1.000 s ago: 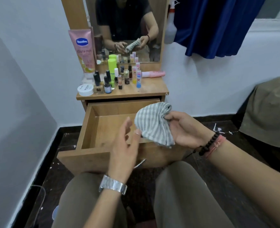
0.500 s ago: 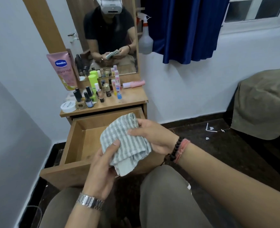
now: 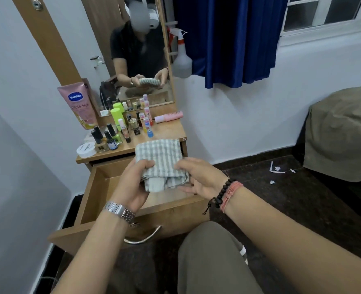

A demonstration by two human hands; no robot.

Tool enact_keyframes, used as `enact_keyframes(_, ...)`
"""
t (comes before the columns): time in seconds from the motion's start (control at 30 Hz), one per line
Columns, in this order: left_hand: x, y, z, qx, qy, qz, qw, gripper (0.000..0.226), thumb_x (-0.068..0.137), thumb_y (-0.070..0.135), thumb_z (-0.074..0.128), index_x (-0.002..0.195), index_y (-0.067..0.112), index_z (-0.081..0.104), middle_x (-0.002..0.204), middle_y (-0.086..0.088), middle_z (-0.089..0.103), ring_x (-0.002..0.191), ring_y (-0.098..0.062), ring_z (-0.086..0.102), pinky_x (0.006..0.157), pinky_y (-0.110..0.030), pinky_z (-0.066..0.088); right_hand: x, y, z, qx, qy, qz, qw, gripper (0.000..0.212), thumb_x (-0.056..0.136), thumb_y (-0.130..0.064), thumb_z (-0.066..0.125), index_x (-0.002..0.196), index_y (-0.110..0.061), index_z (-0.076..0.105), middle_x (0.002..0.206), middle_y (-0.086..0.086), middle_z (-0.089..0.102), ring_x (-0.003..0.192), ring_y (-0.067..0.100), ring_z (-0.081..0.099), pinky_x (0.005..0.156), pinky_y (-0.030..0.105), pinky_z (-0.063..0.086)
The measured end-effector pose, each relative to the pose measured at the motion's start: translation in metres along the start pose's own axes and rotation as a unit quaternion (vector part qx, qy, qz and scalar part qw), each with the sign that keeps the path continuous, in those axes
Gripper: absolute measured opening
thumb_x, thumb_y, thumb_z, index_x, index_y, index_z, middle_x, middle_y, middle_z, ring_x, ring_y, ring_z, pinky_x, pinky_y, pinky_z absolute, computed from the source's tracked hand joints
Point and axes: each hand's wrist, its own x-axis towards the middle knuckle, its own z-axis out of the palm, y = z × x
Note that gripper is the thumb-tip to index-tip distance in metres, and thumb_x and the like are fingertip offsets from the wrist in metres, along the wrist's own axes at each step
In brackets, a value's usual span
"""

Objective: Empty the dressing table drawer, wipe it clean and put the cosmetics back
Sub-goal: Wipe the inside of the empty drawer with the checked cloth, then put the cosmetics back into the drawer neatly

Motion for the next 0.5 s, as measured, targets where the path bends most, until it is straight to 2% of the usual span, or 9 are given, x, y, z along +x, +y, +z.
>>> enact_keyframes(0.1,0.021,0.001,0.01,0.053,-0.011,-0.003,0.999,0.039,0.09,-0.002,0.046,0.126,0.011,0.053,0.124,-0.015,0.063,0.107,-0.031,0.063,0.088,-0.046,0.052,0.009,-0.002,-0.008,0.059,0.048,-0.046,0.996,0.043,0.091,0.003,0.049,0.132,-0.01,0.05,0.115,0.01,0.065,0.085,0.016,0.063,0.07,0.028,0.054)
enact_keyframes(0.17,0.034,-0.002,0.016,0.132,0.003,0.015,0.991,0.042,0.09,0.003,0.052,0.129,0.017,0.05,0.127,-0.01,0.061,0.103,-0.024,0.065,0.084,-0.043,0.054,0.011,-0.005,-0.013,0.087,0.075,-0.078,0.99,0.047,0.092,0.008,0.045,0.136,-0.007,0.045,0.106,0.009,0.065,0.082,0.015,0.063,0.067,0.025,0.054)
enact_keyframes(0.2,0.039,-0.006,0.016,0.201,0.016,0.042,0.979,0.049,0.09,0.011,0.057,0.136,0.023,0.043,0.134,-0.006,0.057,0.107,-0.02,0.063,0.087,-0.042,0.053,0.011,-0.006,-0.015,0.102,0.085,-0.09,0.987,0.047,0.092,0.01,0.043,0.136,-0.007,0.044,0.102,0.009,0.064,0.081,0.015,0.062,0.067,0.025,0.052)
enact_keyframes(0.23,0.042,-0.008,0.015,0.296,0.031,0.087,0.951,0.061,0.089,0.024,0.062,0.143,0.028,0.034,0.142,0.0,0.048,0.117,-0.016,0.057,0.096,-0.041,0.049,0.013,-0.007,-0.017,0.123,0.095,-0.099,0.983,0.047,0.092,0.011,0.042,0.136,-0.005,0.044,0.1,0.009,0.063,0.08,0.016,0.062,0.067,0.026,0.05)
enact_keyframes(0.27,0.044,-0.01,0.014,0.396,0.029,0.137,0.907,0.071,0.087,0.037,0.065,0.147,0.03,0.027,0.148,0.008,0.037,0.128,-0.011,0.045,0.104,-0.037,0.041,0.015,-0.007,-0.018,0.15,0.105,-0.102,0.978,0.047,0.092,0.012,0.041,0.136,-0.004,0.043,0.101,0.012,0.062,0.08,0.018,0.061,0.067,0.027,0.05)
enact_keyframes(0.33,0.037,-0.017,0.019,0.511,-0.037,0.221,0.83,0.076,0.084,0.048,0.063,0.148,0.032,0.026,0.146,0.02,0.029,0.131,0.003,0.031,0.106,-0.024,0.029,0.018,-0.006,-0.02,0.192,0.116,-0.099,0.969,0.047,0.093,0.011,0.044,0.138,-0.003,0.043,0.11,0.017,0.061,0.085,0.022,0.063,0.066,0.026,0.055)
enact_keyframes(0.4,0.027,-0.028,0.029,0.523,-0.132,0.225,0.811,0.078,0.08,0.046,0.068,0.146,0.035,0.028,0.141,0.023,0.036,0.126,0.008,0.037,0.1,-0.015,0.032,0.02,-0.006,-0.022,0.206,0.12,-0.096,0.966,0.046,0.093,0.009,0.047,0.138,-0.003,0.045,0.114,0.02,0.061,0.087,0.023,0.065,0.062,0.026,0.058)
enact_keyframes(0.43,0.025,-0.033,0.032,0.519,-0.14,0.231,0.811,0.08,0.078,0.042,0.072,0.145,0.035,0.03,0.138,0.022,0.041,0.123,0.008,0.041,0.098,-0.01,0.033,0.02,-0.006,-0.023,0.203,0.123,-0.094,0.967,0.045,0.093,0.008,0.048,0.137,-0.004,0.047,0.113,0.019,0.062,0.086,0.023,0.065,0.061,0.025,0.058)
enact_keyframes(0.5,0.03,-0.038,0.033,0.537,-0.073,0.276,0.794,0.069,0.079,0.029,0.074,0.14,0.032,0.041,0.125,0.02,0.054,0.11,0.006,0.052,0.087,-0.002,0.036,0.017,-0.008,-0.023,0.175,0.122,-0.088,0.973,0.04,0.095,0.003,0.048,0.134,-0.008,0.051,0.11,0.015,0.065,0.084,0.019,0.065,0.065,0.027,0.056)
